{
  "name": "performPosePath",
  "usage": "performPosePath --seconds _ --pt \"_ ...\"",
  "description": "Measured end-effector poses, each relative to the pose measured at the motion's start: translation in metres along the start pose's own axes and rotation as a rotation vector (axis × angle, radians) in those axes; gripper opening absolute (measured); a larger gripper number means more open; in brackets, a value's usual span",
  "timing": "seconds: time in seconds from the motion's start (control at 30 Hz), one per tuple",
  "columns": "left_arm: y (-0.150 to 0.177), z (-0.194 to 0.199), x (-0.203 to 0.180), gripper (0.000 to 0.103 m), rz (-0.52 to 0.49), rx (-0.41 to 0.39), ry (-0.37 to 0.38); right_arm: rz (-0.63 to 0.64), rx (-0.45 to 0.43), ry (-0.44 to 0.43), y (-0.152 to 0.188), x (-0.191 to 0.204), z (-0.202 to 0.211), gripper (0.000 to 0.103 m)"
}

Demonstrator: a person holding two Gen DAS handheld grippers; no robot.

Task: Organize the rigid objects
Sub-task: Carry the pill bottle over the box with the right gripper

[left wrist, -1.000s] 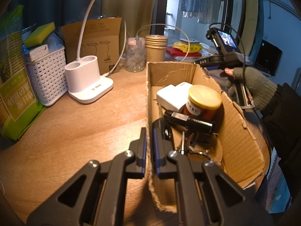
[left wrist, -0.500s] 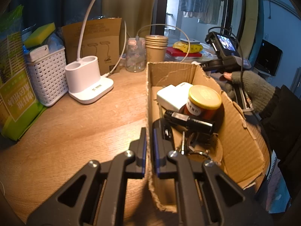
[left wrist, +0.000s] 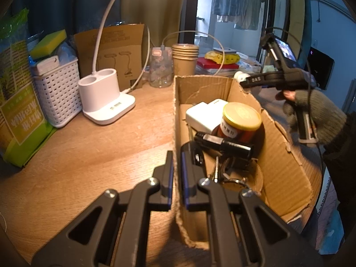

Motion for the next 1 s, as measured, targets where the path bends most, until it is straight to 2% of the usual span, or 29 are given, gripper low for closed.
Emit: performPosePath --seconds 0.53,1.0 --pt "0.001 0.005 -0.004 0.007 -0.009 -0.017 -0.005 -0.005 -0.059 -0.021 0.031 0.020 0.068 0.045" --pt "0.000 0.007 -0.004 0.007 -0.009 -0.028 -0.003 0.016 -0.106 -0.074 0.043 0.061 0.114 0.045"
Point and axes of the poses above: each gripper's, at about its wrist camera, not at the fingertips, and z roughly against the way its jaws point, x to its left, y to its underside, the point moved 5 cm from there along -z, roughly the way its jaws point, and after that the axes turned 6 degrees about -y, right-handed, at the moved point
